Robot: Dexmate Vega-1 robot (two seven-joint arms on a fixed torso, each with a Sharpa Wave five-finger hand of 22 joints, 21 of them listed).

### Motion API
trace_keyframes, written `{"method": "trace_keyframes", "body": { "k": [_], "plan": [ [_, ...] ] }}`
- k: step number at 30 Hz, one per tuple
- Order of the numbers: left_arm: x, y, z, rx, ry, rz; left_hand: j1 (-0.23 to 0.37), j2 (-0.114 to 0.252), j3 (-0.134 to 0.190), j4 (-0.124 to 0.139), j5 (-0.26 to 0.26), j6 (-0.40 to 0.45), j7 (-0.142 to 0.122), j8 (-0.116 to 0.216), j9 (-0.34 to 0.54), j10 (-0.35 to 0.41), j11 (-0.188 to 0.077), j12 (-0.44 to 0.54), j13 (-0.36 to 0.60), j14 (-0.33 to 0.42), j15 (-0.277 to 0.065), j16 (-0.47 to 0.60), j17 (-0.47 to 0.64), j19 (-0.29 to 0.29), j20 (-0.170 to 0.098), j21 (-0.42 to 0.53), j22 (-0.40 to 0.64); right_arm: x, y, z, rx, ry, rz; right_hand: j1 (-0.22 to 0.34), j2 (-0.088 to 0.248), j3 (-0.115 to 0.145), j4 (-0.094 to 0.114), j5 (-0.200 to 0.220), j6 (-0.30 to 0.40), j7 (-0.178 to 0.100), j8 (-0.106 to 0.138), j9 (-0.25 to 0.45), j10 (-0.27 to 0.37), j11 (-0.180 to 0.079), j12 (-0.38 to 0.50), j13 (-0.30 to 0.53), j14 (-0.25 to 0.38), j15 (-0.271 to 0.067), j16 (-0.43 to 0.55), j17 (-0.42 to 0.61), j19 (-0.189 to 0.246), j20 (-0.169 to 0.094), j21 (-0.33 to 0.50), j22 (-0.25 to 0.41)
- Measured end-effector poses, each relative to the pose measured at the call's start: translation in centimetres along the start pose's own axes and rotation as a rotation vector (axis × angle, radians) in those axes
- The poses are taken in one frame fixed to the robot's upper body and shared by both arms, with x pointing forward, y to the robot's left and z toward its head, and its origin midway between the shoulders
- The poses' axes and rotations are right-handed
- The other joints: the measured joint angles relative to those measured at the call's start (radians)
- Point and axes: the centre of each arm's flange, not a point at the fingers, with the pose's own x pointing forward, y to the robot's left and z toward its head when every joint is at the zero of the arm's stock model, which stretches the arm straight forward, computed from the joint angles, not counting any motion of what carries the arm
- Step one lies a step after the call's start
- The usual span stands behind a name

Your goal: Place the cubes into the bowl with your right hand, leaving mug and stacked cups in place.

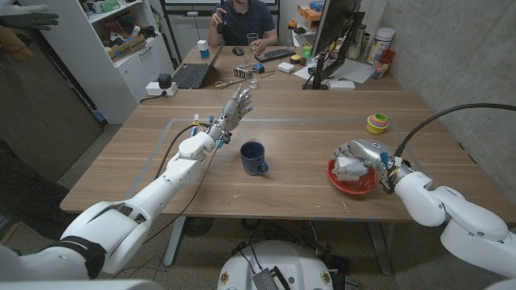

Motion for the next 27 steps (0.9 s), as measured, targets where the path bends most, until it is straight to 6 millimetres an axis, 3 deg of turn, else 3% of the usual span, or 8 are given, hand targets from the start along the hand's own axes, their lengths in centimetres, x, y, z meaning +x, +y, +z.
{"method": "trace_keyframes", "body": {
  "k": [27],
  "plan": [
    [-0.1,0.1,-0.2,-0.001,0.007,-0.002,0.0,0.0,-0.008,0.0,0.0,0.0,0.0,0.0,-0.001,0.0,0.0,0.0,0.0,0.0,0.0,0.0,0.0,0.0,0.0,-0.004,0.0,0.5,1.2,0.0,0.002,-0.003,0.017,0.0,0.0,-0.005,0.005,0.0,0.007,0.003,-0.013,0.005,0.0,0.0,0.0,0.0,0.011,0.0,-0.015,-0.01,0.0,0.0,0.004,-0.014]
  ]
}}
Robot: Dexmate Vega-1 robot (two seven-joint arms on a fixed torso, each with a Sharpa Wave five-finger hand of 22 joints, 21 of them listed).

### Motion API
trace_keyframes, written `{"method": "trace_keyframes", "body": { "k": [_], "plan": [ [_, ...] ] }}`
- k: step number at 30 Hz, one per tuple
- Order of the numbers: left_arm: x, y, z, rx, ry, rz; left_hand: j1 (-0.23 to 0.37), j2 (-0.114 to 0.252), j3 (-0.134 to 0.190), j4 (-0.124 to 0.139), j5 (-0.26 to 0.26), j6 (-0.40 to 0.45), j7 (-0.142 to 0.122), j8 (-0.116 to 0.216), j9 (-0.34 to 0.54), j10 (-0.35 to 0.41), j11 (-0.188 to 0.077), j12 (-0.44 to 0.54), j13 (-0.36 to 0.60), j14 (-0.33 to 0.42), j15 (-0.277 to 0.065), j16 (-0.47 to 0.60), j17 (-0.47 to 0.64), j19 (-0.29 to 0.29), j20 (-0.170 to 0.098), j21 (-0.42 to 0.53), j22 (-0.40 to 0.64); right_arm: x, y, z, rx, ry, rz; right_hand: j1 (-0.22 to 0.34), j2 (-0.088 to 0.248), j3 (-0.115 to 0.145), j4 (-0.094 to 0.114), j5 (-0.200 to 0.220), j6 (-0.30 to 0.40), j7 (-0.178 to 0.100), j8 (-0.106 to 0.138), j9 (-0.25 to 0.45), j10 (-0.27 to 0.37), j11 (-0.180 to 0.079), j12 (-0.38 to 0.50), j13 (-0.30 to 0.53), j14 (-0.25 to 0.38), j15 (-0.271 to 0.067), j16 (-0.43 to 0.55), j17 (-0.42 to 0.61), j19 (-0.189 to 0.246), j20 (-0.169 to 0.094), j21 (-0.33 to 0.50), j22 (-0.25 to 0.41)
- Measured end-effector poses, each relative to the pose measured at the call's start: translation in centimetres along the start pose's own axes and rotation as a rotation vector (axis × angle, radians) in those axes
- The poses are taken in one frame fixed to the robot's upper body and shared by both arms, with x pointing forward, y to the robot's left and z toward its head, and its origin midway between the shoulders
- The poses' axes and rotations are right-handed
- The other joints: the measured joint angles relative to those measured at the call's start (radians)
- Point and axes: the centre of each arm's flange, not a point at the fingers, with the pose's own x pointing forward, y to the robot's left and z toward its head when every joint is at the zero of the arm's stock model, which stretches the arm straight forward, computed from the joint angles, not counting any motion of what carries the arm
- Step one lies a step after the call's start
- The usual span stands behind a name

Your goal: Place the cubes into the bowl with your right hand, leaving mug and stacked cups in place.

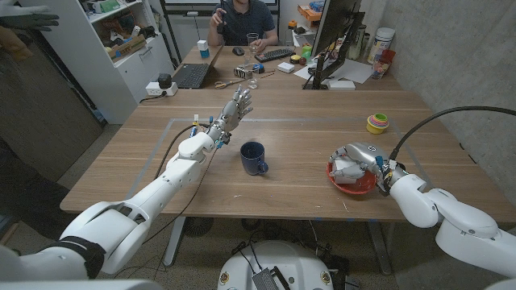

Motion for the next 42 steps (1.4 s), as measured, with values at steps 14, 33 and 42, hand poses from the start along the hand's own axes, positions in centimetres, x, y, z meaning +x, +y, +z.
{"method": "trace_keyframes", "body": {
  "k": [14,33,42],
  "plan": [
    [-0.03,-0.25,0.22,0.002,-0.004,-0.003,0.0,0.0,-0.004,-0.004,0.0,0.0,0.0,0.0,-0.001,0.0,0.0,0.0,0.0,0.0,0.0,0.0,0.0,0.0,0.0,0.0,0.0,-0.2,0.27,-0.34,0.007,0.012,0.021,-0.016,0.016,-0.041,0.042,0.0,0.0,0.0,-0.025,-0.003,0.011,0.011,-0.004,0.0,0.037,0.002,-0.018,-0.002,-0.011,0.011,0.008,-0.021],
    [-0.1,-0.56,0.5,0.007,-0.007,-0.005,0.0,0.0,-0.008,0.0,0.0,0.0,0.0,0.0,-0.001,0.0,0.0,0.0,0.0,0.0,0.0,0.0,0.0,0.0,0.0,-0.004,0.0,-0.43,0.29,-0.56,0.007,0.02,0.049,-0.068,0.068,-0.088,0.111,0.017,-0.08,-0.019,-0.1,-0.04,-0.042,-0.012,-0.064,-0.02,0.069,-0.005,-0.1,-0.069,-0.034,0.033,-0.012,-0.075],
    [-0.06,-0.68,0.4,0.006,-0.005,-0.008,0.0,0.0,-0.008,0.0,0.0,0.0,0.0,0.0,-0.001,0.0,0.0,0.0,0.0,0.0,0.0,0.0,0.0,0.0,0.0,-0.004,0.0,-0.37,0.26,-0.79,0.019,0.029,0.072,-0.085,0.119,-0.141,0.172,0.017,-0.139,-0.027,-0.107,-0.058,-0.08,0.001,-0.09,-0.035,0.036,-0.038,-0.111,-0.112,-0.058,0.021,-0.03,-0.094]
  ]
}}
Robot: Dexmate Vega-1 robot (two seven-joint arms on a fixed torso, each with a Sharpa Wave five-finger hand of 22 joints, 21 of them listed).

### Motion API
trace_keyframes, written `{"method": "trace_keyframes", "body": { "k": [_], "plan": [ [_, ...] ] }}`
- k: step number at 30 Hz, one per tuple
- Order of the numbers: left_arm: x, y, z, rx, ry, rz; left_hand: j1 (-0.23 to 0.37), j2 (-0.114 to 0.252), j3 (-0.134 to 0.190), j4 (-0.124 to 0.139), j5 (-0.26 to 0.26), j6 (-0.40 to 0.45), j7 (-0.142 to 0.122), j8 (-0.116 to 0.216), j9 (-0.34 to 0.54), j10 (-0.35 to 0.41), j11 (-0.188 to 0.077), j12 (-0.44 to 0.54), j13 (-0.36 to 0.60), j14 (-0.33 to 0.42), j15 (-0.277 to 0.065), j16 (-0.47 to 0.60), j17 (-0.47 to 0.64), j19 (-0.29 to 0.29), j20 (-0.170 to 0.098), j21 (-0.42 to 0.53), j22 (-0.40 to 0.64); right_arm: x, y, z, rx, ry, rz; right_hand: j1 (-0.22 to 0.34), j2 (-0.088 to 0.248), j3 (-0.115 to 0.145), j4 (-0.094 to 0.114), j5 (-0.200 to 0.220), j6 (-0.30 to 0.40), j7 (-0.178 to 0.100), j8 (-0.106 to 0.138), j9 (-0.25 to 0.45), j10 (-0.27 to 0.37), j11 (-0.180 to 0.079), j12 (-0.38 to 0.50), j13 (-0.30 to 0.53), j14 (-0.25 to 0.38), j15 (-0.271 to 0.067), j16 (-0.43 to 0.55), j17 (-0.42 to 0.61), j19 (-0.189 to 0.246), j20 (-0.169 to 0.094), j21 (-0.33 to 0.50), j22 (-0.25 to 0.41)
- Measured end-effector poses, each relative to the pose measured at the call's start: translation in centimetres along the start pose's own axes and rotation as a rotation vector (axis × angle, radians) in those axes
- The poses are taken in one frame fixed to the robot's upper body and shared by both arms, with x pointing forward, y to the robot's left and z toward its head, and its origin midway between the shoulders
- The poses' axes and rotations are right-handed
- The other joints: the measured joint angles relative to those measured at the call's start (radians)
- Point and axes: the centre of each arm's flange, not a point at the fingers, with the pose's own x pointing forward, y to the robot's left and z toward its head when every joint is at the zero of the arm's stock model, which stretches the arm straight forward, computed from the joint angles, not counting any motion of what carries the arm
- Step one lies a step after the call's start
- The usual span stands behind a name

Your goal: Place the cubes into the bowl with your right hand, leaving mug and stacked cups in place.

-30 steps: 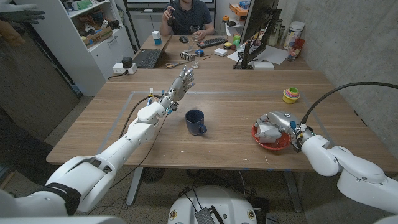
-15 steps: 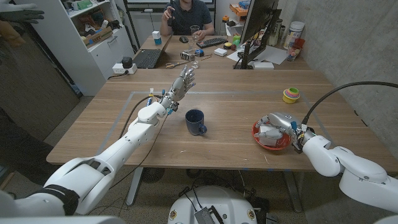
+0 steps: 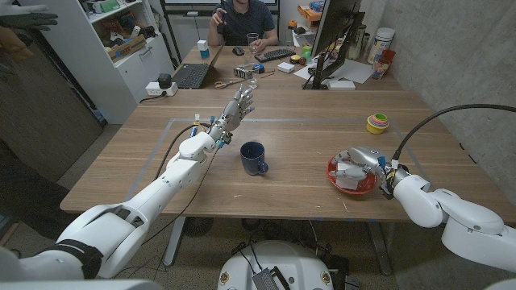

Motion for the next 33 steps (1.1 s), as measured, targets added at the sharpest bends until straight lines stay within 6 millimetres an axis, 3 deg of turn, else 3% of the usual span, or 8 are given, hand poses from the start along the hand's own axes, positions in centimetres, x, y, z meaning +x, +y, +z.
{"method": "trace_keyframes", "body": {
  "k": [3,6,13,15,17,19,24,33],
  "plan": [
    [0.01,0.04,-0.07,0.0,0.002,0.0,0.002,0.002,-0.003,-0.003,0.001,0.0,0.0,0.0,0.0,0.0,0.0,0.0,0.0,0.0,0.0,0.0,0.0,0.0,0.0,0.0,0.0,0.06,-0.04,-0.01,0.003,0.0,0.004,-0.01,0.01,-0.019,0.019,0.0,-0.007,0.004,0.0,-0.006,-0.009,0.001,-0.007,-0.002,-0.01,-0.01,0.0,-0.011,-0.006,0.002,-0.017,-0.006],
    [0.02,0.1,-0.06,0.0,0.002,0.0,0.004,0.004,-0.003,-0.003,0.007,0.0,0.0,0.0,0.0,0.0,0.0,0.0,0.0,0.0,0.0,0.0,0.0,0.0,0.0,0.0,0.0,0.12,-0.07,0.01,0.007,-0.001,0.008,-0.025,0.03,-0.041,0.049,0.001,-0.014,-0.003,0.0,-0.014,-0.021,0.01,-0.018,-0.006,-0.02,-0.02,0.0,-0.026,-0.031,-0.017,-0.038,-0.014],
    [-0.03,0.31,-0.03,0.001,-0.002,0.001,0.004,0.004,-0.003,-0.003,0.007,0.0,0.0,0.0,0.0,0.0,0.0,0.0,0.0,0.0,0.0,0.0,0.0,0.0,0.0,0.0,0.0,0.29,-0.12,0.13,0.017,-0.005,0.021,-0.051,0.068,-0.096,0.099,0.017,-0.056,-0.012,0.0,-0.038,-0.057,0.018,-0.036,-0.015,-0.045,-0.045,-0.005,-0.058,-0.042,-0.014,-0.099,-0.022],
    [-0.05,0.35,-0.06,0.001,-0.001,0.001,0.004,0.004,-0.006,-0.006,0.007,0.0,0.0,0.0,0.0,0.0,0.0,0.0,0.0,0.0,0.0,0.0,0.0,0.0,0.0,0.0,0.0,0.34,-0.16,0.18,0.017,-0.007,0.024,-0.077,0.059,-0.115,0.1,0.023,-0.062,-0.012,0.0,-0.044,-0.065,0.019,-0.042,-0.019,-0.05,-0.051,-0.005,-0.064,-0.032,-0.016,-0.113,-0.022],
    [-0.08,0.43,-0.09,0.0,-0.001,0.003,0.004,0.004,-0.006,-0.006,0.007,0.0,0.0,0.0,0.0,0.0,0.0,0.0,0.0,0.0,0.0,0.0,0.0,0.0,0.0,0.0,0.0,0.38,-0.19,0.2,0.019,-0.007,0.027,-0.116,0.031,-0.141,0.101,0.031,-0.085,-0.017,-0.002,-0.051,-0.085,0.021,-0.053,-0.02,-0.015,-0.114,-0.005,-0.072,-0.013,-0.022,-0.126,-0.022],
    [-0.08,0.43,-0.07,-0.001,-0.002,0.003,0.004,0.004,-0.009,-0.002,0.007,0.0,0.0,0.0,0.0,0.0,0.0,0.0,0.0,0.0,0.0,0.0,0.0,0.0,0.0,0.0,0.0,0.41,-0.24,0.28,0.016,-0.01,0.027,-0.153,0.005,-0.169,0.099,0.043,-0.117,-0.015,-0.006,-0.061,-0.108,0.021,-0.06,-0.023,-0.016,-0.144,-0.001,-0.079,0.003,-0.027,-0.153,-0.022],
    [-0.16,0.76,-0.09,-0.001,-0.002,0.009,0.004,0.004,-0.01,-0.002,0.007,0.0,0.0,0.0,0.0,0.0,0.0,0.0,0.0,0.0,0.0,0.0,0.0,0.0,0.0,0.0,0.0,0.46,-0.15,0.18,0.018,0.0,0.042,-0.207,-0.034,-0.218,0.092,0.064,-0.182,-0.025,-0.01,-0.077,-0.165,0.018,-0.082,-0.024,-0.089,-0.126,0.001,-0.089,0.019,-0.032,-0.203,-0.026],
    [-0.14,0.9,-0.14,-0.005,-0.003,0.009,0.004,0.004,-0.01,-0.002,0.007,0.0,0.0,0.0,0.0,0.0,0.0,0.0,0.0,0.0,0.0,0.0,0.0,0.0,0.0,0.0,0.0,0.56,-0.13,0.4,0.006,-0.002,0.047,-0.214,-0.041,-0.235,0.077,0.082,-0.241,-0.044,-0.01,-0.084,-0.203,0.003,-0.092,-0.028,-0.121,-0.112,0.001,-0.094,0.011,-0.032,-0.237,-0.023]
  ]
}}
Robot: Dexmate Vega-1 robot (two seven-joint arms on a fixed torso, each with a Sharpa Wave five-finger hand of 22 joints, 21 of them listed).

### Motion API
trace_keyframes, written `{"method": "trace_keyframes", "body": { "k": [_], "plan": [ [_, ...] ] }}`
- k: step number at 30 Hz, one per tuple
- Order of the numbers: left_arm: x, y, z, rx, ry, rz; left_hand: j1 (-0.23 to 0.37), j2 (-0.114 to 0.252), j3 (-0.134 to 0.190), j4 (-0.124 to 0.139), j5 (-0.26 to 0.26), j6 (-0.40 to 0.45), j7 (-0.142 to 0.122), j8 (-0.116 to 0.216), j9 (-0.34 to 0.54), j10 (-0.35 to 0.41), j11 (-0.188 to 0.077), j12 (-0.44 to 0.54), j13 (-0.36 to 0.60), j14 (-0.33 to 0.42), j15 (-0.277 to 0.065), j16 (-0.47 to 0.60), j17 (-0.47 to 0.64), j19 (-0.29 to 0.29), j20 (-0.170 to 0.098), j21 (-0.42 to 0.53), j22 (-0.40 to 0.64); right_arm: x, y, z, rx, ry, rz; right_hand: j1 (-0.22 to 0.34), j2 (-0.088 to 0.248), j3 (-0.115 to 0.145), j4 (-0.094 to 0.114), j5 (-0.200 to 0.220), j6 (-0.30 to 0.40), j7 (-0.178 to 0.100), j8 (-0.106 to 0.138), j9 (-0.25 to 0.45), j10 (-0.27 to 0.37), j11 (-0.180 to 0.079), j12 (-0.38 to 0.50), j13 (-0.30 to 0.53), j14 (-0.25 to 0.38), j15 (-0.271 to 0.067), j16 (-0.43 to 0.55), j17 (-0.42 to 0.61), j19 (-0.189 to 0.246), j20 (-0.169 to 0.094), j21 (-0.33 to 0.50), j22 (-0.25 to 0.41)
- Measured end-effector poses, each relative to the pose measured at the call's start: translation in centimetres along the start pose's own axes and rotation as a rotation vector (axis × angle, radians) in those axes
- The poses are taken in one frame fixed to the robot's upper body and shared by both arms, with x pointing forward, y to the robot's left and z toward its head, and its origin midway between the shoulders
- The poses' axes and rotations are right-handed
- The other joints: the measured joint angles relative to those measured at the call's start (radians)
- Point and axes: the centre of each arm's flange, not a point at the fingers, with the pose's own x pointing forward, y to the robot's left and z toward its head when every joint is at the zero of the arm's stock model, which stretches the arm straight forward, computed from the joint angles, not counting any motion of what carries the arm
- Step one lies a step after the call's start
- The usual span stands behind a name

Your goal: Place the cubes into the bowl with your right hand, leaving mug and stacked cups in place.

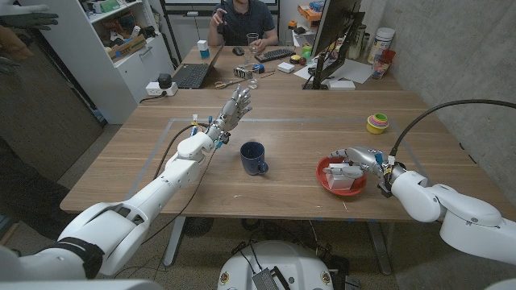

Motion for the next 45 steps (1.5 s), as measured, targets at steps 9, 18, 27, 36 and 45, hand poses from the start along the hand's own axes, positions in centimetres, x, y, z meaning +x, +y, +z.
{"method": "trace_keyframes", "body": {
  "k": [9,18,27,36,45],
  "plan": [
    [0.0,0.2,0.0,0.0,0.001,0.001,0.0,0.0,-0.003,-0.003,0.0,0.0,0.0,0.0,0.0,0.0,0.0,0.0,0.0,0.0,0.0,0.0,0.0,0.0,0.0,-0.004,0.0,0.0,-0.2,0.1,-0.005,-0.009,-0.018,-0.041,-0.025,-0.036,0.006,0.018,-0.032,-0.018,0.0,-0.005,-0.011,0.011,0.0,0.0,-0.035,0.007,0.0,0.0,-0.026,0.026,-0.043,0.0],
    [0.0,0.4,-0.1,-0.001,0.001,0.001,0.0,0.0,-0.004,-0.004,0.0,0.0,0.0,0.0,0.0,0.0,0.0,0.0,0.0,0.0,0.0,0.0,0.0,0.0,0.0,-0.004,0.0,-0.1,-0.7,0.5,-0.014,-0.023,-0.041,-0.062,-0.014,-0.049,0.009,0.029,-0.032,-0.018,0.005,-0.009,-0.02,0.009,0.0,0.0,-0.057,0.014,0.0,0.0,-0.064,0.064,-0.076,0.0],
    [-0.2,0.6,-0.3,-0.004,0.002,0.004,0.0,0.0,-0.007,-0.001,0.0,0.0,0.0,0.0,0.002,0.0,0.0,0.0,0.0,0.0,0.0,0.0,0.0,0.0,0.0,-0.004,0.0,-0.1,-1.2,0.9,-0.032,-0.036,-0.066,-0.076,0.0,-0.058,0.009,0.043,-0.031,-0.025,0.005,-0.009,-0.024,0.005,0.0,0.0,-0.069,0.013,0.0,-0.005,-0.111,0.104,-0.115,0.0],
    [-0.3,0.8,-0.2,-0.004,-0.002,0.005,0.005,0.005,-0.007,-0.001,0.0,0.0,0.0,0.0,0.002,0.0,0.0,0.0,0.0,0.0,0.0,0.0,0.0,0.0,0.0,-0.004,0.0,-0.1,-1.6,1.3,-0.045,-0.045,-0.084,-0.089,0.013,-0.068,0.005,0.055,-0.033,-0.027,0.013,-0.014,-0.03,0.005,0.0,0.0,-0.105,0.015,0.0,-0.005,-0.174,0.163,-0.17,0.0],
    [-0.6,1.1,-0.2,-0.005,-0.001,0.01,0.005,0.005,-0.011,-0.005,0.0,0.0,0.0,0.0,0.002,0.0,0.0,0.0,0.0,0.0,0.0,0.0,0.0,0.0,0.0,-0.004,0.0,-0.2,-2.1,1.8,-0.058,-0.056,-0.102,-0.101,0.025,-0.084,0.005,0.073,-0.033,-0.027,0.013,-0.015,-0.04,-0.004,0.0,0.0,-0.151,0.021,0.0,-0.009,-0.253,0.242,-0.232,0.001]
  ]
}}
